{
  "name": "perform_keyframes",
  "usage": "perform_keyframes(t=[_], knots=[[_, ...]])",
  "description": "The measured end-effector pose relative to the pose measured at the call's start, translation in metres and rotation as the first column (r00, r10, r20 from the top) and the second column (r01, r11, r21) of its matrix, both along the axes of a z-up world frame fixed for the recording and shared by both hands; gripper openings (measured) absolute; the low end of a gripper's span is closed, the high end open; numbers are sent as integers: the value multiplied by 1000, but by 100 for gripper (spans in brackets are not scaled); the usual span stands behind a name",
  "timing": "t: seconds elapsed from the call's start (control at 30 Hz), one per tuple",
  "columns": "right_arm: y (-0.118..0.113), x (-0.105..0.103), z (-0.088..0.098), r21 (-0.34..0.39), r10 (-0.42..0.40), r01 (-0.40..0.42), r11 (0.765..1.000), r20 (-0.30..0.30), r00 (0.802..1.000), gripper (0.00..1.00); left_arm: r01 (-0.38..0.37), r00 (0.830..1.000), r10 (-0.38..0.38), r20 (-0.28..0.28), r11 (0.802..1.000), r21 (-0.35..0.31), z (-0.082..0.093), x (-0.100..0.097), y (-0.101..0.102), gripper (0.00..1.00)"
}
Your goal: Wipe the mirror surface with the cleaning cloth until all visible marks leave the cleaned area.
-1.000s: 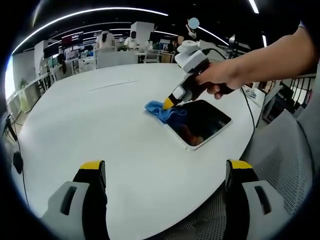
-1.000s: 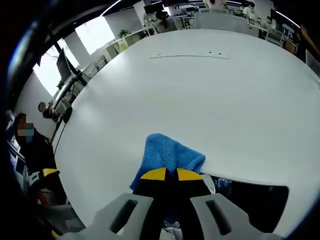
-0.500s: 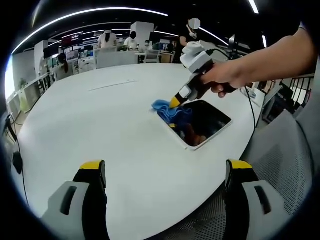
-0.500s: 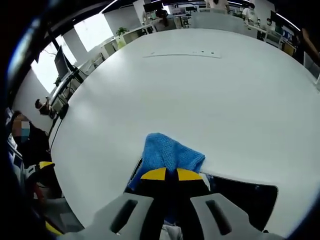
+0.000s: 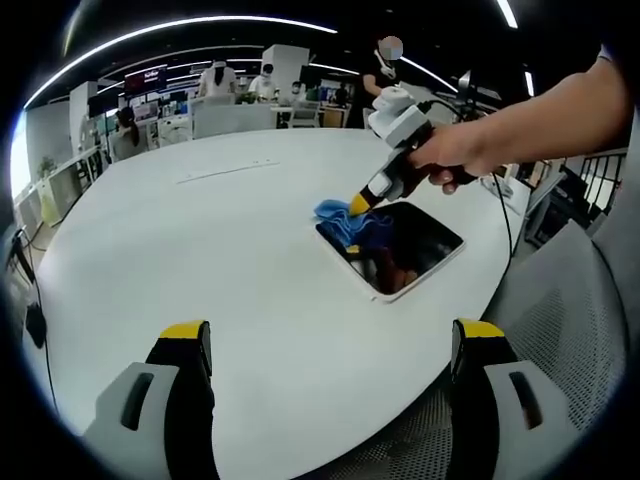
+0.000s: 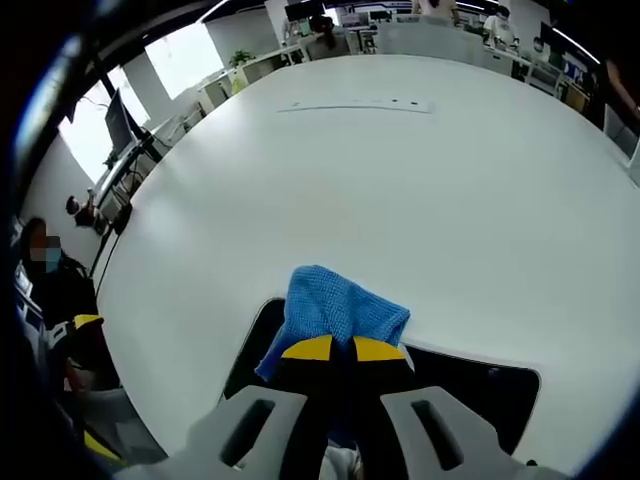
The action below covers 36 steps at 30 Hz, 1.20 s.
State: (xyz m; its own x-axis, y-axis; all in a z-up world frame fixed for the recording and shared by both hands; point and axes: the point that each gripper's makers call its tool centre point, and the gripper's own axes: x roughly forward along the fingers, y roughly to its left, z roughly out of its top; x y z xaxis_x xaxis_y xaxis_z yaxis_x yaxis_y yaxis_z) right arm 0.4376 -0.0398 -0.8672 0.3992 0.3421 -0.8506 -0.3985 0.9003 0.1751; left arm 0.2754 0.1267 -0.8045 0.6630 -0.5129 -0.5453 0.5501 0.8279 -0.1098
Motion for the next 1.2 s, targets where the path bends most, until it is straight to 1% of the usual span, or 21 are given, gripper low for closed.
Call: perform_keyframes(t=[0.17,0.77,0.9,1.2], knots=[[-7,0,0,-3,-10,10,1000,-4,1000,0,3,1000,-3,-1,1000,1,0,-1,-1,99],[-6,1,-1,-1,-31,31,1000,13,999,0,-1,1000,1,0,1000,5,-1,0,0,99],[-6,-3,-1,0,-41,41,999,12,999,0,-1,1000,1,-1,1000,6,-1,0,0,99],[-6,-20,0,-2,-42,42,999,13,999,0,3,1000,-3,-5,1000,12,-2,-1,0,99]])
